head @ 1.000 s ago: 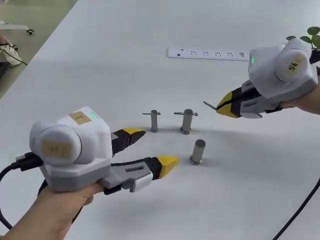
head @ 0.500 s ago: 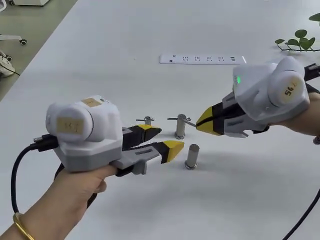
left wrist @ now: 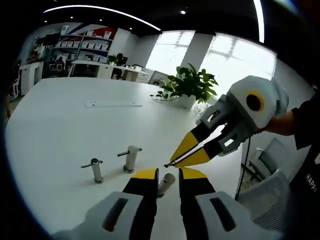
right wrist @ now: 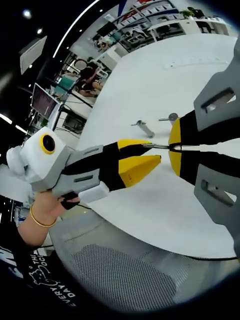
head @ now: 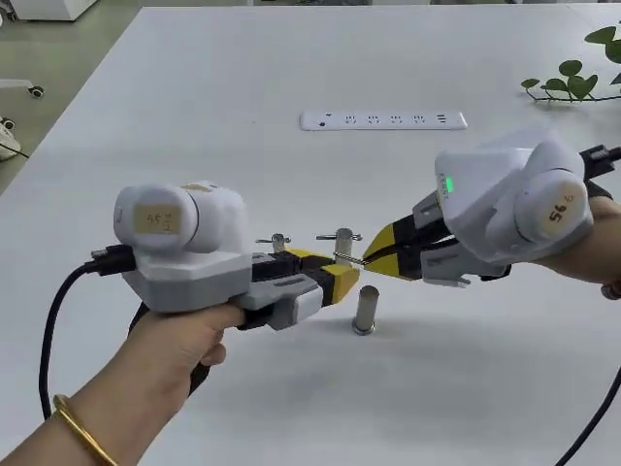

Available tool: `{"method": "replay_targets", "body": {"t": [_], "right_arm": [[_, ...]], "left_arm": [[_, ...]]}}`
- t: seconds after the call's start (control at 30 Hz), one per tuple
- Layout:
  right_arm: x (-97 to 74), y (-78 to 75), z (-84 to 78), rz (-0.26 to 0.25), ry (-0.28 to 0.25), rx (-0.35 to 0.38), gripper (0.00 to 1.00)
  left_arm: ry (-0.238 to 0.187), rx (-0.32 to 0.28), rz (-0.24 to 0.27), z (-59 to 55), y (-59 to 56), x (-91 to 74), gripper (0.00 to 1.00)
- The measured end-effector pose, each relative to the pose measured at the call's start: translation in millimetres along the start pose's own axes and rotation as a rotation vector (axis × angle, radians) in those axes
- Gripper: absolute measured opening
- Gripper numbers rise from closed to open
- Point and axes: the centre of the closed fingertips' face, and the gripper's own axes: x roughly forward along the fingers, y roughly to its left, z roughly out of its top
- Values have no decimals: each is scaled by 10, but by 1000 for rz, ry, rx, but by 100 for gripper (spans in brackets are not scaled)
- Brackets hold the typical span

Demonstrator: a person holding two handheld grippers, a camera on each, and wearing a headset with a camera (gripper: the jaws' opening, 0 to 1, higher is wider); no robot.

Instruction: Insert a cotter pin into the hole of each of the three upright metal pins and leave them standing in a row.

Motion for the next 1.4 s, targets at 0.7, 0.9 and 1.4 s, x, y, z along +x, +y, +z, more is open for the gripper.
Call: {"method": "replay_targets", "body": {"t": [0.7, 0.9, 1.4], "right_arm": [[26, 28, 24, -20, 21, -61, 0], [26, 25, 28, -21, 21, -48, 0], [3, -75, -81, 20, -126, 494, 6]], "left_arm": [[1, -108, -36, 11, -5, 25, 1], [1, -94, -39, 16, -27, 16, 1], [-24, -16, -36, 48, 55, -46, 0]]}}
